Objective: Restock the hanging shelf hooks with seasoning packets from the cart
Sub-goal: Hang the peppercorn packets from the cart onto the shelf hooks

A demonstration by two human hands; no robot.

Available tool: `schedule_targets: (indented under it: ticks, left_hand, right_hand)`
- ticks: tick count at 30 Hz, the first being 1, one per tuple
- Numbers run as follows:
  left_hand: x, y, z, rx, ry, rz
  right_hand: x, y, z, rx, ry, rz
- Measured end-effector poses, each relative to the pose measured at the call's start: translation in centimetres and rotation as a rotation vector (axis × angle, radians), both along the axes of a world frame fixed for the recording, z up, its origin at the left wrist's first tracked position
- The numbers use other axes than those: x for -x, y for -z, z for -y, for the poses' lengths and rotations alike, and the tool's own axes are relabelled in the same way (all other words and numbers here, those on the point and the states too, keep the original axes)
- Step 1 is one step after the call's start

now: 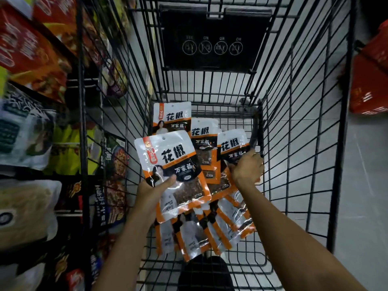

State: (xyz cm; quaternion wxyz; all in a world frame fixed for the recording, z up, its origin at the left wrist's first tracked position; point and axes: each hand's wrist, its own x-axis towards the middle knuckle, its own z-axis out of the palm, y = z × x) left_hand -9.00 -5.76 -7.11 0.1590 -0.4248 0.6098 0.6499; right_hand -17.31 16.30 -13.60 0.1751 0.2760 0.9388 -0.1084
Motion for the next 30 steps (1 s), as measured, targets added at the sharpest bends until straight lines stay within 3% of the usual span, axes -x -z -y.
schedule_targets:
  ticks: [4,8,14,20,24,27,30]
  left_hand:
    - [-0.3,-1.3,0.0,-0.006,-0.007,-0.017]
    - [-0.4,-2.9,0.1,0.003,0.004,-0.042]
    - [-1.2,-7.1,-0.1,-0.041,-0.028,-0.05]
    - [-3.1,-13.4,-0.1,0.01,-0.013,-0.107]
    - [-5.4,-18.3,0.2,0.026,-0.021,-0.214]
    - [-7.8,-22.0,0.5,0.104,-0.089,-0.299]
    - [-11.1,-26.0,0.8,0.183,-0.155,-0.388]
  right_hand:
    - [0.4,-1.6,0.2,0.075,0.145,-0.038]
    - [-0.1,-3.4,-0.8,0.428,0.355,-0.085]
    - [-2.2,-7.0,-2.0,0.665,0.511,-0.12]
    - [-5.7,-14.7,-1.8,0.803,0.477,-0.255]
    - [-8.2,-21.9,-1.5,1.038,0.437,-0.259]
    - [-10.1,-26.7,-1.6,1.227,0.334,-0.253]
    - [-11.7,-31.1,-1.7,1.271,0.116,-0.242]
